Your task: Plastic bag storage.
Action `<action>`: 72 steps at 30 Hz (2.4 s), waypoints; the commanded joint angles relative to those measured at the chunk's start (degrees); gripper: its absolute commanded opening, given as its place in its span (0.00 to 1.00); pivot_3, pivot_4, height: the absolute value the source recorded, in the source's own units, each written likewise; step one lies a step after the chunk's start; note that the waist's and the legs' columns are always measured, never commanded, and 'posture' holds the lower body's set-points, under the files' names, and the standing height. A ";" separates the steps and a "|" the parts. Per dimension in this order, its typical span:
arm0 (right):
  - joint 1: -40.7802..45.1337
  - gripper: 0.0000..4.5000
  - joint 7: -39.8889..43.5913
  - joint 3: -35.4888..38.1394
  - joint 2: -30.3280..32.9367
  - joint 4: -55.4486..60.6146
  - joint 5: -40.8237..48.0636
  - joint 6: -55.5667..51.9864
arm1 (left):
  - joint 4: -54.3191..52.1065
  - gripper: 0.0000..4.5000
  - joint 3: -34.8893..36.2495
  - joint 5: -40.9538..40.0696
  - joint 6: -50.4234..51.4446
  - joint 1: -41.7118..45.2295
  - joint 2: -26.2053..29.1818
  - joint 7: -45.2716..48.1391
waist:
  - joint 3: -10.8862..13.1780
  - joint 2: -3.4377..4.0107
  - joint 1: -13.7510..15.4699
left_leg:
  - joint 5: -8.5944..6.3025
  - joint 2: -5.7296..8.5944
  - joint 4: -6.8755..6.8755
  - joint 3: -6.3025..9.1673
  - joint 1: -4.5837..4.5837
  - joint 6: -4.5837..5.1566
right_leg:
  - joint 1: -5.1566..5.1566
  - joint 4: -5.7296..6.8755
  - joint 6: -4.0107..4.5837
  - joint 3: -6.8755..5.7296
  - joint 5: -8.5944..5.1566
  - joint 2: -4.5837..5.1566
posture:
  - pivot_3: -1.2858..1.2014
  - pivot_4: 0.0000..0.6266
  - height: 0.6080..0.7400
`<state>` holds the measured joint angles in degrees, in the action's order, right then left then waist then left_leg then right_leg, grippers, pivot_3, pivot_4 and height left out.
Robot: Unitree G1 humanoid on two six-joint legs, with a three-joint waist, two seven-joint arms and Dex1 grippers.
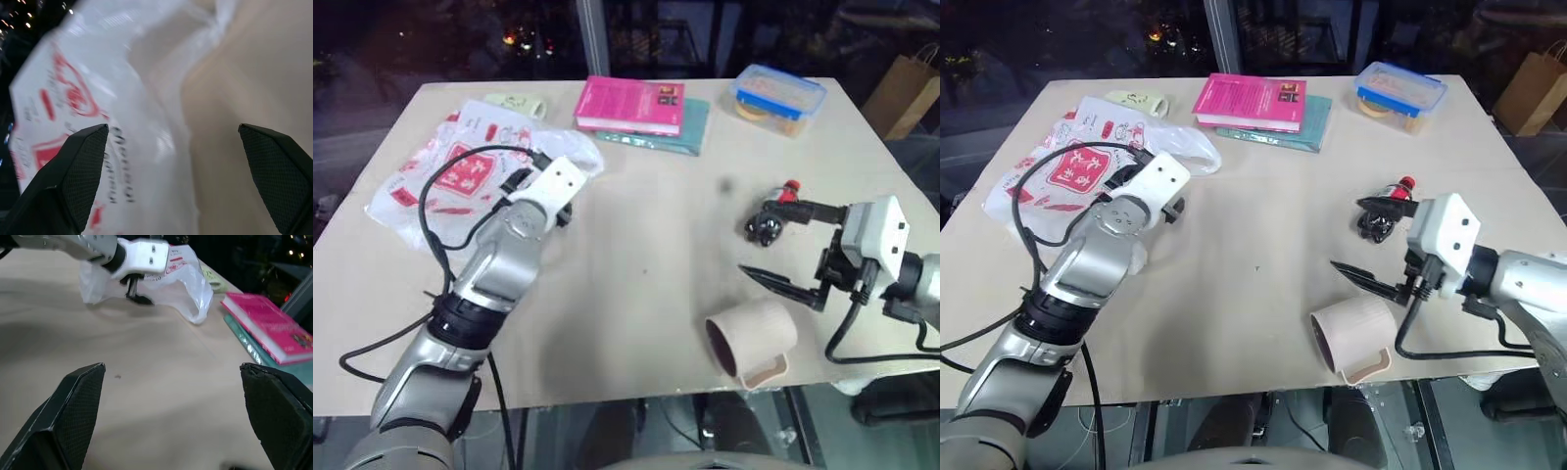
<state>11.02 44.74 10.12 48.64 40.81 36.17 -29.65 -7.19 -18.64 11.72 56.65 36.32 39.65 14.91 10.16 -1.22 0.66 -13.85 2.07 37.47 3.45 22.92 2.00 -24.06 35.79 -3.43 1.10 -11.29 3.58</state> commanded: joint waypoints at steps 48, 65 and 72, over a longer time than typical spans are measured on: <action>-42.06 1.00 -14.90 25.32 3.72 19.19 19.42 -23.59 | -7.11 0.01 19.58 0.44 -13.55 -10.29 -1.67 3.34 | -0.16 -0.21 0.24 | -0.03 0.00 0.14 0.03 -0.19 0.04 | 0.26 0.08 -0.01 -0.07 0.01 0.12 | 0.52 0.24 1.00; -35.98 0.79 -25.09 2.83 -4.69 6.15 5.71 -23.69 | -10.00 0.00 21.14 -0.01 -13.29 -11.78 -2.05 3.50 | -0.20 -0.27 0.18 | -0.04 -0.01 0.17 0.04 -0.17 0.04 | 0.24 0.07 -0.01 -0.08 0.01 0.11 | 0.52 0.24 1.00; -32.05 0.05 -23.57 2.69 -4.07 4.98 4.53 -25.04 | -13.81 0.00 23.83 -4.11 -14.11 -11.85 -3.42 5.84 | -0.22 -0.30 0.12 | -0.03 -0.02 0.20 0.05 -0.20 0.03 | 0.26 0.08 -0.02 -0.08 0.01 0.09 | 0.52 0.24 1.00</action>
<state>-21.84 21.49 12.02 44.47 45.94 40.97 -54.01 -17.99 3.13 8.64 43.23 24.21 36.13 20.11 9.95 -1.52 0.77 -13.88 2.05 37.67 3.48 22.71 2.03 -23.80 35.87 -3.45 1.03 -11.28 3.66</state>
